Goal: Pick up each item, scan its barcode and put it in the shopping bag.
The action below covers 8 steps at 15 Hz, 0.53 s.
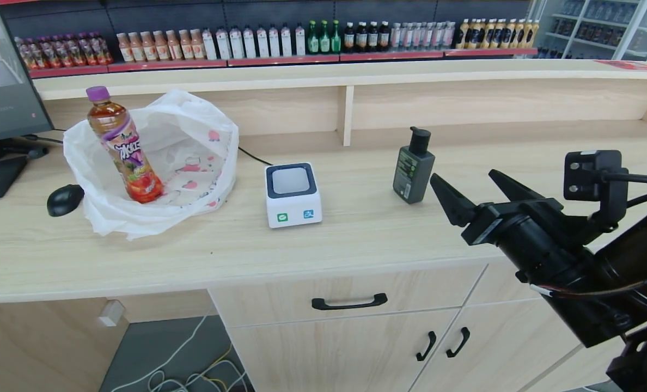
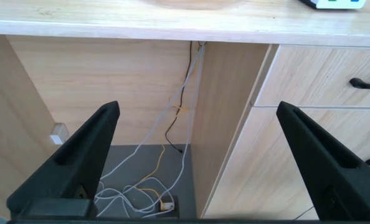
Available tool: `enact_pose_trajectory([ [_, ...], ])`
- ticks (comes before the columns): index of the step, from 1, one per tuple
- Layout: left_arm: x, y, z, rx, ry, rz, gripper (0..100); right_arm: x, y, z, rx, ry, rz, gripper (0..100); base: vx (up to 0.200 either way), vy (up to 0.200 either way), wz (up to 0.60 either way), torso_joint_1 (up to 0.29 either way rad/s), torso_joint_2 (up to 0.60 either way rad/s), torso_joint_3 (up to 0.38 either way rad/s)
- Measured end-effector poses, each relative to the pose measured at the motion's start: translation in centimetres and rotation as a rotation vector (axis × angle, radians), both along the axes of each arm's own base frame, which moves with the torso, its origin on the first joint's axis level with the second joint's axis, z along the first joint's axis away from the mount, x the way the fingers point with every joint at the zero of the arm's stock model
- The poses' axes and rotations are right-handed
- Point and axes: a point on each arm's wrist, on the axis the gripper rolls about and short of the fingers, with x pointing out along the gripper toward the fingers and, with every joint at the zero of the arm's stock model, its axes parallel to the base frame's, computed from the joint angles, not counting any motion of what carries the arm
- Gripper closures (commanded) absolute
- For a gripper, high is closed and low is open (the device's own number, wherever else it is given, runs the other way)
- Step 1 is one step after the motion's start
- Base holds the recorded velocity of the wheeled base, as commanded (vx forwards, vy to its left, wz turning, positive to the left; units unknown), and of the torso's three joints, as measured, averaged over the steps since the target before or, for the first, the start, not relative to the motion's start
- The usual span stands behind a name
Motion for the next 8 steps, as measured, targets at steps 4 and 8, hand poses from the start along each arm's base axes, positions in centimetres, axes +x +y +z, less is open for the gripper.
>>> enact_pose_trajectory([
  [4,0.0,0.0,0.0,0.000,0.000,0.000,0,1.2,-1.8,-0.1,-0.048,-0.009,0.049,0,0.000,0.000,0.00,0.000,0.00,0.000],
  [8,0.0,0.0,0.0,0.000,0.000,0.000,0,4.2,-3.6,1.1,-0.105,0.025,0.083,0,0.000,0.000,0.00,0.000,0.00,0.000],
])
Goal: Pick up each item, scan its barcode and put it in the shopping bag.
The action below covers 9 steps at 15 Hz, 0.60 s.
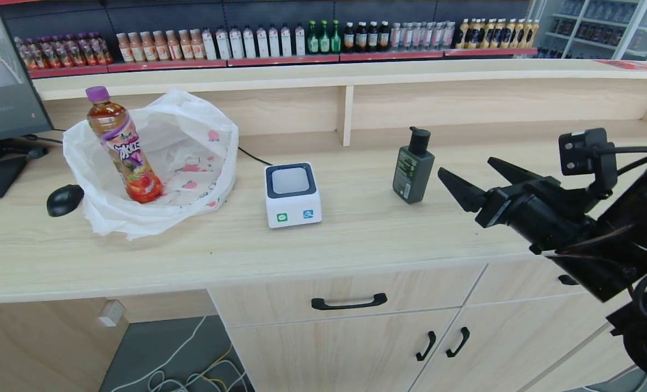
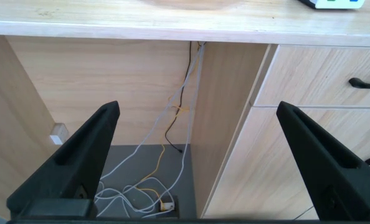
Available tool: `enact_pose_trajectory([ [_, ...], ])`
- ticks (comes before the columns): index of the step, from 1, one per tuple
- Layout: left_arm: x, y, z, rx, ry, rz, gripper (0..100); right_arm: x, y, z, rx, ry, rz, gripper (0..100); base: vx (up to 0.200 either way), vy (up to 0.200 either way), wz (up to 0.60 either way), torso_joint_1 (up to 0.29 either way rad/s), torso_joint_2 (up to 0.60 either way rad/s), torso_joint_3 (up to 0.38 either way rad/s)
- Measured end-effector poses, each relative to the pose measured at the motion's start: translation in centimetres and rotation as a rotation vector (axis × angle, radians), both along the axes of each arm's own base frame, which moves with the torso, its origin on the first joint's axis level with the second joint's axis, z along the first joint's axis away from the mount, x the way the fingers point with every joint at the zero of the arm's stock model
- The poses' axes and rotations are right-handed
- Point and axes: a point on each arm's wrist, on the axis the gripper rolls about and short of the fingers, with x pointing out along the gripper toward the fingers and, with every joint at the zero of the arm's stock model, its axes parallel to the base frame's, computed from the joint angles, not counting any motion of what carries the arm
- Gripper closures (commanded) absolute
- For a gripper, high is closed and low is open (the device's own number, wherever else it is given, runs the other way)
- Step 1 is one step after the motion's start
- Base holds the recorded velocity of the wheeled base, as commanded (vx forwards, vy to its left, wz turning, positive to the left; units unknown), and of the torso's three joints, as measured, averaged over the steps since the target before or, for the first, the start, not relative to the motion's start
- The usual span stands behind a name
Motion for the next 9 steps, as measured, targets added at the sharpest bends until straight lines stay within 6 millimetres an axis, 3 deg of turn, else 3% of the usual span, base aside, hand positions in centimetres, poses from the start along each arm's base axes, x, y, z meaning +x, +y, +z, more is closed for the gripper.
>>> enact_pose_trajectory([
  [5,0.0,0.0,0.0,0.000,0.000,0.000,0,4.4,0.6,4.0,0.009,0.018,0.004,0,0.000,0.000,0.00,0.000,0.00,0.000],
  [9,0.0,0.0,0.0,0.000,0.000,0.000,0,7.2,1.4,3.9,0.012,0.023,0.018,0,0.000,0.000,0.00,0.000,0.00,0.000],
])
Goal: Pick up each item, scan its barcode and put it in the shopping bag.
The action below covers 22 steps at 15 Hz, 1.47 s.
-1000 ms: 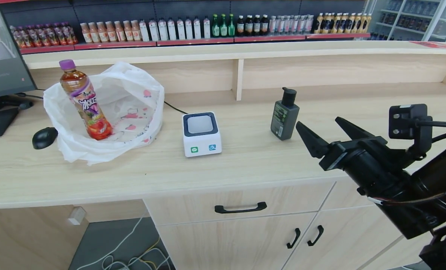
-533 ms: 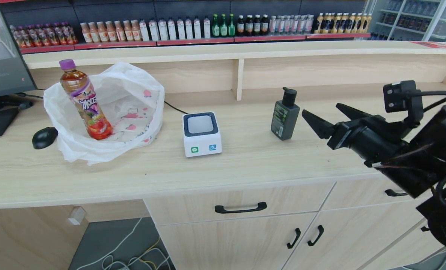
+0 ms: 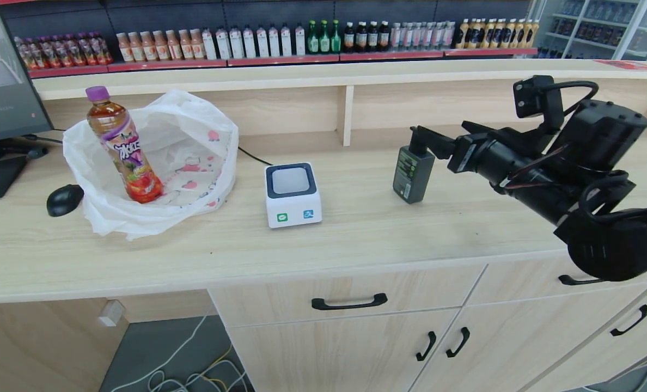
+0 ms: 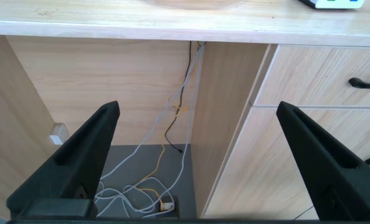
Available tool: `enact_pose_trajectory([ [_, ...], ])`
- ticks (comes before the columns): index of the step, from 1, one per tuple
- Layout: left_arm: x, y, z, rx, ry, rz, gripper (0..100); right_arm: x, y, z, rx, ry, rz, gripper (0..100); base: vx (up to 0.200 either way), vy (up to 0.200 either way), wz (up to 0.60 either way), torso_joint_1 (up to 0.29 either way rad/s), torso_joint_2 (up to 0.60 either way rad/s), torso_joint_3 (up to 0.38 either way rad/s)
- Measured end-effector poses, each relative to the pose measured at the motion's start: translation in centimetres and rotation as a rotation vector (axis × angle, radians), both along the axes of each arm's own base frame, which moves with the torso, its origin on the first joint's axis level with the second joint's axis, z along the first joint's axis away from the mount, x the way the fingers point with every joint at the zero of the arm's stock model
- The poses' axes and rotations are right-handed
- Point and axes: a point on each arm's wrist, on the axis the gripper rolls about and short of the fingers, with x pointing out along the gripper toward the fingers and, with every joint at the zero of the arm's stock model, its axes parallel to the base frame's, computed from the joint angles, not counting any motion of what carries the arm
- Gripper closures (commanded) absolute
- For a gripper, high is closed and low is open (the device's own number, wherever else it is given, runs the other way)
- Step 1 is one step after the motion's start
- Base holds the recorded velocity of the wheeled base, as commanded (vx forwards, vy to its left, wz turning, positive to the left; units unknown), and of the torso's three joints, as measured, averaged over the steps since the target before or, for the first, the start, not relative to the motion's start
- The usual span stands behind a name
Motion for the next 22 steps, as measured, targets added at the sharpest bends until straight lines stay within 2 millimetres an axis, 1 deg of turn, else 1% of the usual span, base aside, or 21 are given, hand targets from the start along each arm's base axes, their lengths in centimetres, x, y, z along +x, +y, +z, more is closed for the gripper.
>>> enact_pose_trajectory([
  [2,0.0,0.0,0.0,0.000,0.000,0.000,0,1.2,0.3,-0.6,-0.003,0.011,0.000,0,0.000,0.000,0.00,0.000,0.00,0.000],
  [5,0.0,0.0,0.0,0.000,0.000,0.000,0,2.4,0.8,-1.7,-0.009,0.032,0.012,0,0.000,0.000,0.00,0.000,0.00,0.000],
  [9,0.0,0.0,0.0,0.000,0.000,0.000,0,4.6,1.5,-2.5,-0.008,0.025,0.014,0,0.000,0.000,0.00,0.000,0.00,0.000],
  [11,0.0,0.0,0.0,0.000,0.000,0.000,0,5.5,1.8,-3.3,-0.013,0.041,0.014,0,0.000,0.000,0.00,0.000,0.00,0.000],
  [16,0.0,0.0,0.0,0.000,0.000,0.000,0,7.1,1.5,-5.2,-0.024,0.077,-0.003,0,0.000,0.000,0.00,0.000,0.00,0.000],
  [22,0.0,0.0,0.0,0.000,0.000,0.000,0,8.6,1.4,-5.9,-0.017,0.070,-0.002,0,0.000,0.000,0.00,0.000,0.00,0.000],
])
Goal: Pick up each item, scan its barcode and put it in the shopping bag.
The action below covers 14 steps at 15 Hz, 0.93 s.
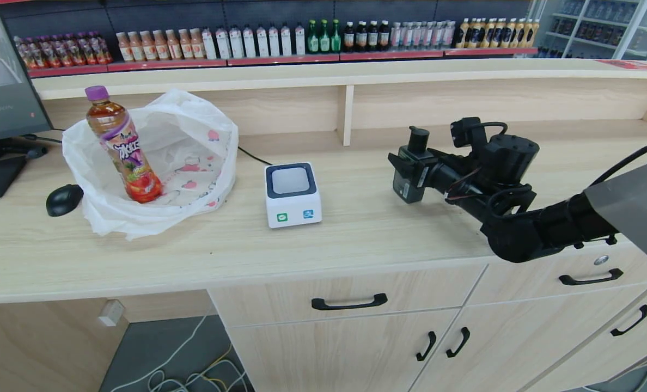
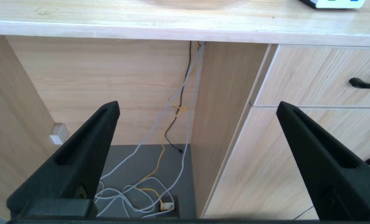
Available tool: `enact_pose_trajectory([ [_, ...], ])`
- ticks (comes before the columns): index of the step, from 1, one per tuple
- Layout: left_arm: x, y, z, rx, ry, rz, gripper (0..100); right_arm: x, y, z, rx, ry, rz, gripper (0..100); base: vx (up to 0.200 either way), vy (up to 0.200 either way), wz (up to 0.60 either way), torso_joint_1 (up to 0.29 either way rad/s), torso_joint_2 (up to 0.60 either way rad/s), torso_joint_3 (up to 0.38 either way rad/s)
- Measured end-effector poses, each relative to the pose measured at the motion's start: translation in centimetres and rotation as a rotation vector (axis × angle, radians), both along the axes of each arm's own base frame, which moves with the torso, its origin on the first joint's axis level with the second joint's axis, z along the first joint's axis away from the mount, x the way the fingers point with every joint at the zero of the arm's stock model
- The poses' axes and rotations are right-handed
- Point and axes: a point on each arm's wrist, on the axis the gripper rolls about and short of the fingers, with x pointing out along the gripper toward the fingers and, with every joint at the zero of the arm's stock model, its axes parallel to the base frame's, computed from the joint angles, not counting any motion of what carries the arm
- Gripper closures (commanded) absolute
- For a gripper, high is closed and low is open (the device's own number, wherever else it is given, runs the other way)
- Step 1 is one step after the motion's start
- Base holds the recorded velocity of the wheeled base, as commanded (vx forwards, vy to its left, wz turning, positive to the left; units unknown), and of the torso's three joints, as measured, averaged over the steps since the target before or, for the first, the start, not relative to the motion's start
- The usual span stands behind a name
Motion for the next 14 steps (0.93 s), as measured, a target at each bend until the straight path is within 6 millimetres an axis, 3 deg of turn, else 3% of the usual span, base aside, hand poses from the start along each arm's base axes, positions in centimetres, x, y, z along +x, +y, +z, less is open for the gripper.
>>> enact_pose_trajectory([
  [13,0.0,0.0,0.0,0.000,0.000,0.000,0,0.7,0.0,-1.5,-0.005,0.027,-0.004,0,0.000,0.000,0.00,0.000,0.00,0.000],
  [14,0.0,0.0,0.0,0.000,0.000,0.000,0,0.8,0.0,-1.5,-0.004,0.026,-0.004,100,0.000,0.000,0.00,0.000,0.00,0.000],
])
